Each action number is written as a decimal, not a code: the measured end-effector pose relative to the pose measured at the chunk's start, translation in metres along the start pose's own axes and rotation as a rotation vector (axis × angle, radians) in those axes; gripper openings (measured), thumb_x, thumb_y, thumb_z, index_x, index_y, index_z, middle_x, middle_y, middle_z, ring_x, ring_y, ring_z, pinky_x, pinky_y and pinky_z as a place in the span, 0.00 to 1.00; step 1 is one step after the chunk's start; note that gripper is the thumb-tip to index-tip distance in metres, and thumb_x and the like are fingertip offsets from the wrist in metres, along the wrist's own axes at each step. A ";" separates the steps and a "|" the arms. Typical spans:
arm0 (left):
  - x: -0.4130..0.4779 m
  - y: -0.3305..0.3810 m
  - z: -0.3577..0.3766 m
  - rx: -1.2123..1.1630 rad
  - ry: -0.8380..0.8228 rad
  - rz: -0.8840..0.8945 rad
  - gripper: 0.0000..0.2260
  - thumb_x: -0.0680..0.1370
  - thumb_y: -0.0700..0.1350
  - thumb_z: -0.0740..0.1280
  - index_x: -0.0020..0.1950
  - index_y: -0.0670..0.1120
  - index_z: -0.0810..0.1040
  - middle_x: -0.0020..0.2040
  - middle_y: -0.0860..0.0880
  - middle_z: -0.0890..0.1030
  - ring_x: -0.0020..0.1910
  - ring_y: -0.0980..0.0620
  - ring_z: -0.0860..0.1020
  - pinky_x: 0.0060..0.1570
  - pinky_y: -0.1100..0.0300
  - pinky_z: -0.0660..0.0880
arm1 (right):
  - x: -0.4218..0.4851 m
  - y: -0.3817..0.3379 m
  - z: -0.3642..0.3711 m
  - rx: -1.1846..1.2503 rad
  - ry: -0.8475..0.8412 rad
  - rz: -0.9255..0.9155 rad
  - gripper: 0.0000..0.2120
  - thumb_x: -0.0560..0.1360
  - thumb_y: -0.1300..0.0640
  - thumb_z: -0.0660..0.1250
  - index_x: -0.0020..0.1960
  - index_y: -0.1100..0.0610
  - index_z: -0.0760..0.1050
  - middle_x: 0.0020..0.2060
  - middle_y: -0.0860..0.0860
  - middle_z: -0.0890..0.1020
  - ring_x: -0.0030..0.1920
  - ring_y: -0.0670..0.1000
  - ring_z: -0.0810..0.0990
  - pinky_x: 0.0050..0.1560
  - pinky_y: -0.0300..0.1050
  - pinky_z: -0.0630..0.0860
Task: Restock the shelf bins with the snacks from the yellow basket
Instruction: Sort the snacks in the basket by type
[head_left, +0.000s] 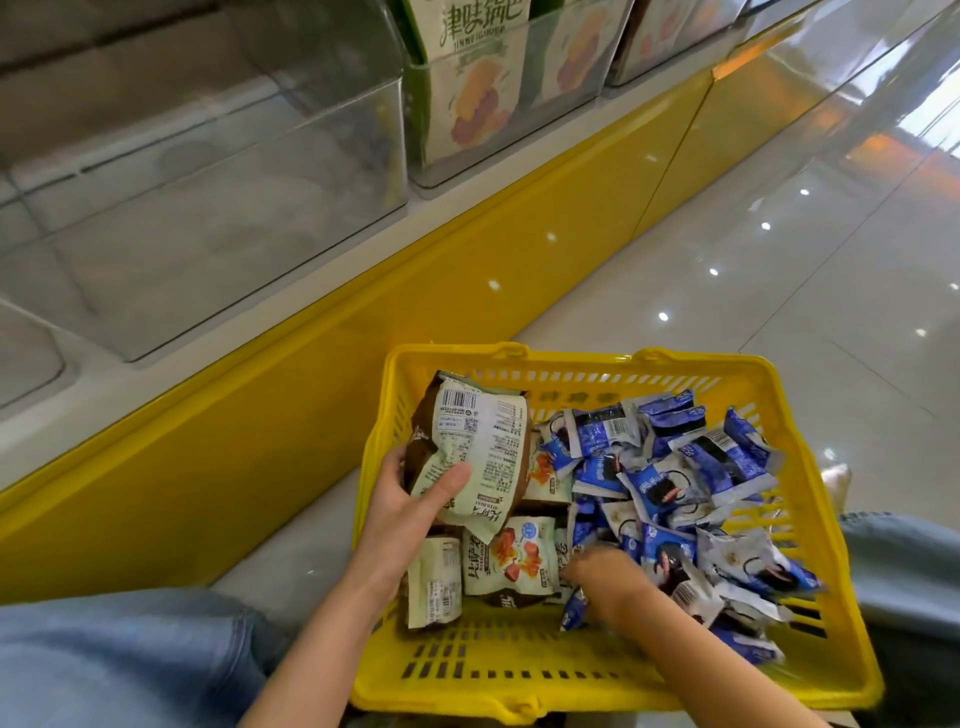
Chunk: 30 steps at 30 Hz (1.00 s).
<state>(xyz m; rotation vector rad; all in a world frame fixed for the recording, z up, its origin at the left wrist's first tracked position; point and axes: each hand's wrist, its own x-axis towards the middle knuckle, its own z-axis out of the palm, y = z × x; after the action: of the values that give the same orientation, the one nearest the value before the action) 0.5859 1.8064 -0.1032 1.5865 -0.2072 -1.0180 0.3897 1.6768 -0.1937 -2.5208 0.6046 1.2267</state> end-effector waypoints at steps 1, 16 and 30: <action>0.000 0.000 -0.001 -0.005 -0.004 0.001 0.33 0.59 0.58 0.75 0.61 0.57 0.69 0.52 0.57 0.82 0.50 0.59 0.81 0.44 0.64 0.78 | 0.004 -0.001 0.002 -0.077 -0.006 -0.017 0.18 0.74 0.65 0.65 0.64 0.59 0.72 0.61 0.56 0.75 0.63 0.57 0.72 0.65 0.51 0.69; 0.001 -0.002 0.013 0.008 -0.034 0.002 0.29 0.61 0.64 0.70 0.60 0.61 0.70 0.54 0.58 0.81 0.52 0.59 0.80 0.49 0.61 0.78 | -0.054 0.028 -0.052 0.918 0.669 0.038 0.20 0.78 0.45 0.58 0.67 0.50 0.66 0.56 0.40 0.73 0.55 0.40 0.73 0.55 0.34 0.70; -0.004 0.012 0.000 0.102 0.096 0.124 0.15 0.67 0.62 0.66 0.51 0.62 0.73 0.46 0.64 0.82 0.49 0.63 0.80 0.39 0.71 0.75 | -0.061 0.052 -0.082 0.676 0.900 0.156 0.14 0.79 0.53 0.58 0.63 0.53 0.70 0.58 0.49 0.73 0.55 0.47 0.74 0.56 0.41 0.71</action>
<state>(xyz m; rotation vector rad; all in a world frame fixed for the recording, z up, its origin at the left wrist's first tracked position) 0.5881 1.8057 -0.0905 1.6884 -0.2921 -0.8449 0.3871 1.6120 -0.0990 -2.3016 1.1673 -0.1896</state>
